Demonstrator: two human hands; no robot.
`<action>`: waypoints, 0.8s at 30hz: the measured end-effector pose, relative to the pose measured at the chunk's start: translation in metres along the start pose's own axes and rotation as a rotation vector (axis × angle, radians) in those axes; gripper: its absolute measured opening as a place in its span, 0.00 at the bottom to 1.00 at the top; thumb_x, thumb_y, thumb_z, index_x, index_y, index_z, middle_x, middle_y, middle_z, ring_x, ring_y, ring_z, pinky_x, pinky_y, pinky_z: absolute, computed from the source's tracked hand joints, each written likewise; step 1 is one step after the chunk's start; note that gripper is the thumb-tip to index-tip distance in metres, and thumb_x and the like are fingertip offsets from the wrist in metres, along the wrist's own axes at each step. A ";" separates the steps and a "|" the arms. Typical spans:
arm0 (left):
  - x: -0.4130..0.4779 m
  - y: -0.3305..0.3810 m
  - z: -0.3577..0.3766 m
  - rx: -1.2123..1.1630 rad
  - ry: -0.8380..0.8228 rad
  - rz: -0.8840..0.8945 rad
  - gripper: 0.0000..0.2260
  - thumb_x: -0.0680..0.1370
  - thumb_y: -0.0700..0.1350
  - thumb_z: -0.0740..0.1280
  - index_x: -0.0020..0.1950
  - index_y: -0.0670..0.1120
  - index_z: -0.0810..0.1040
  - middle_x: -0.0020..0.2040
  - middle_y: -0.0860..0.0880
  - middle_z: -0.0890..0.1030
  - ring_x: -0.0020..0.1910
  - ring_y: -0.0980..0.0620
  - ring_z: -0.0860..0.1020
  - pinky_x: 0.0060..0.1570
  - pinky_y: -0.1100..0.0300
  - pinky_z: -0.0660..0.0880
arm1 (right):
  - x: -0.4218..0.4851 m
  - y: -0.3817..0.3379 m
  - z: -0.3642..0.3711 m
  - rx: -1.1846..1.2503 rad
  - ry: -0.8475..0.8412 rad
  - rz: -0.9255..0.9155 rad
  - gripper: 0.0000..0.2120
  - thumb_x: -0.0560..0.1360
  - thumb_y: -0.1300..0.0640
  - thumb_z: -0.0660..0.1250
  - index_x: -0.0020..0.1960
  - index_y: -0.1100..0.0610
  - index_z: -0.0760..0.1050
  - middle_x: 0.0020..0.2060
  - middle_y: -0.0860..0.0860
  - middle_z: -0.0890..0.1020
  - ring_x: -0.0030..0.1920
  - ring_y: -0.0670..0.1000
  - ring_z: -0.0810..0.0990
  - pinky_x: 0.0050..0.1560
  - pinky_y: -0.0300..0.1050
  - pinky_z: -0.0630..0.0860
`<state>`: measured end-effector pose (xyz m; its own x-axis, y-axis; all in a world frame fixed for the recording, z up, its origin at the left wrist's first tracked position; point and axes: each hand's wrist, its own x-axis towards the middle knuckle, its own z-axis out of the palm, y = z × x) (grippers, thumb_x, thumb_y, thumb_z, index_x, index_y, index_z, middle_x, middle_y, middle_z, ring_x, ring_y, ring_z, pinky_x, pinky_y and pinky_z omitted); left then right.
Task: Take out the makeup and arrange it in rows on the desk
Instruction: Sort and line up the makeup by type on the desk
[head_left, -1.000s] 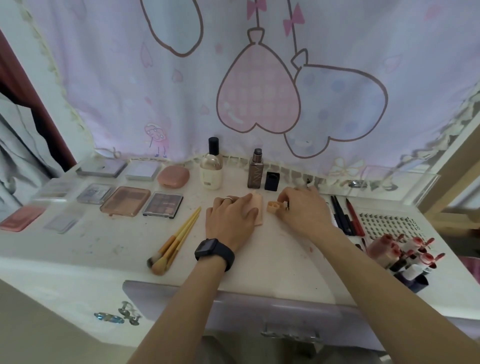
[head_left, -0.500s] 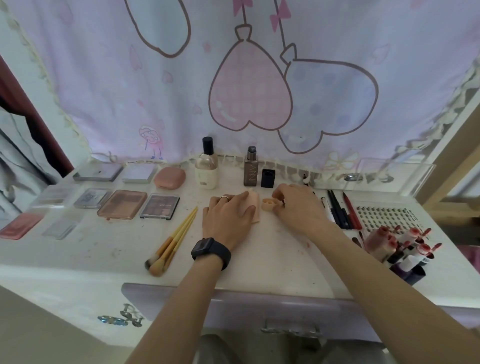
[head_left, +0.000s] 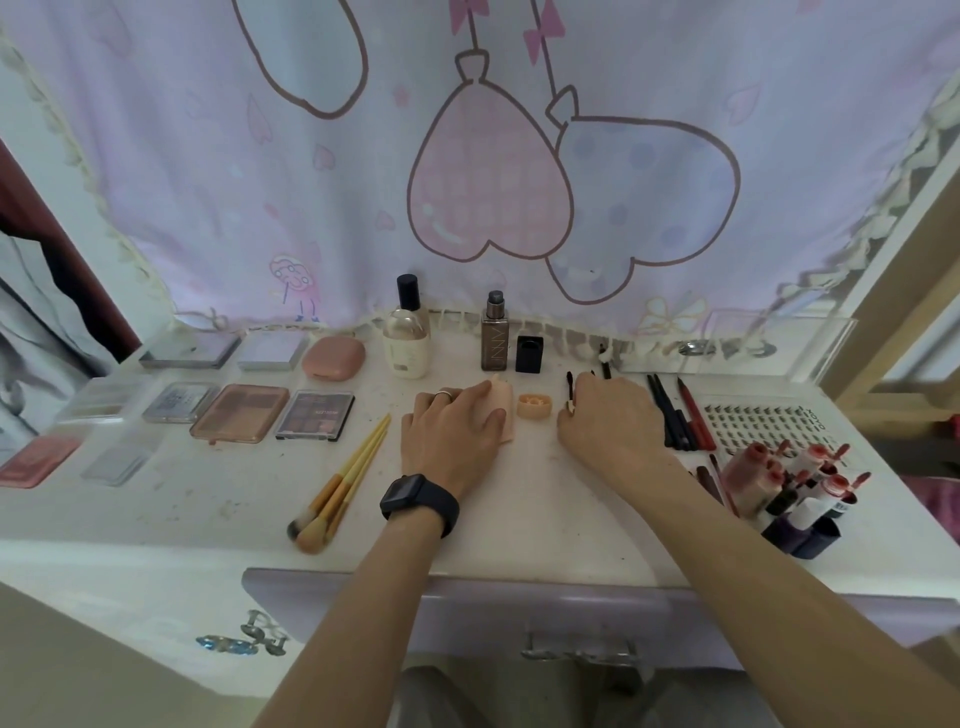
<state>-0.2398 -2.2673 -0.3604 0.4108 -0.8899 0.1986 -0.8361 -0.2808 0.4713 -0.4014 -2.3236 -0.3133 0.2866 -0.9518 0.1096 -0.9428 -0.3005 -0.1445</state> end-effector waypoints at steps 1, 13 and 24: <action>0.000 0.000 0.000 0.001 -0.002 -0.001 0.22 0.80 0.59 0.60 0.74 0.58 0.69 0.69 0.51 0.75 0.68 0.47 0.67 0.65 0.51 0.66 | 0.000 0.000 -0.001 -0.006 -0.002 0.004 0.08 0.80 0.53 0.61 0.54 0.57 0.73 0.41 0.51 0.71 0.45 0.53 0.69 0.39 0.45 0.66; -0.001 0.000 -0.001 -0.014 -0.002 -0.005 0.22 0.80 0.59 0.60 0.74 0.58 0.69 0.69 0.52 0.75 0.68 0.47 0.67 0.65 0.51 0.66 | 0.000 0.003 0.001 0.042 0.034 -0.061 0.14 0.79 0.48 0.62 0.58 0.56 0.75 0.54 0.53 0.77 0.57 0.56 0.74 0.52 0.48 0.72; -0.001 0.001 -0.001 -0.009 0.007 0.007 0.22 0.80 0.59 0.60 0.74 0.58 0.69 0.69 0.52 0.75 0.68 0.48 0.67 0.63 0.52 0.65 | 0.017 -0.002 0.015 -0.008 0.014 -0.228 0.15 0.81 0.48 0.61 0.66 0.47 0.76 0.63 0.49 0.74 0.65 0.56 0.67 0.65 0.49 0.67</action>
<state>-0.2407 -2.2659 -0.3598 0.4078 -0.8891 0.2078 -0.8355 -0.2715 0.4777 -0.3920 -2.3398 -0.3254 0.4900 -0.8583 0.1520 -0.8552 -0.5072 -0.1069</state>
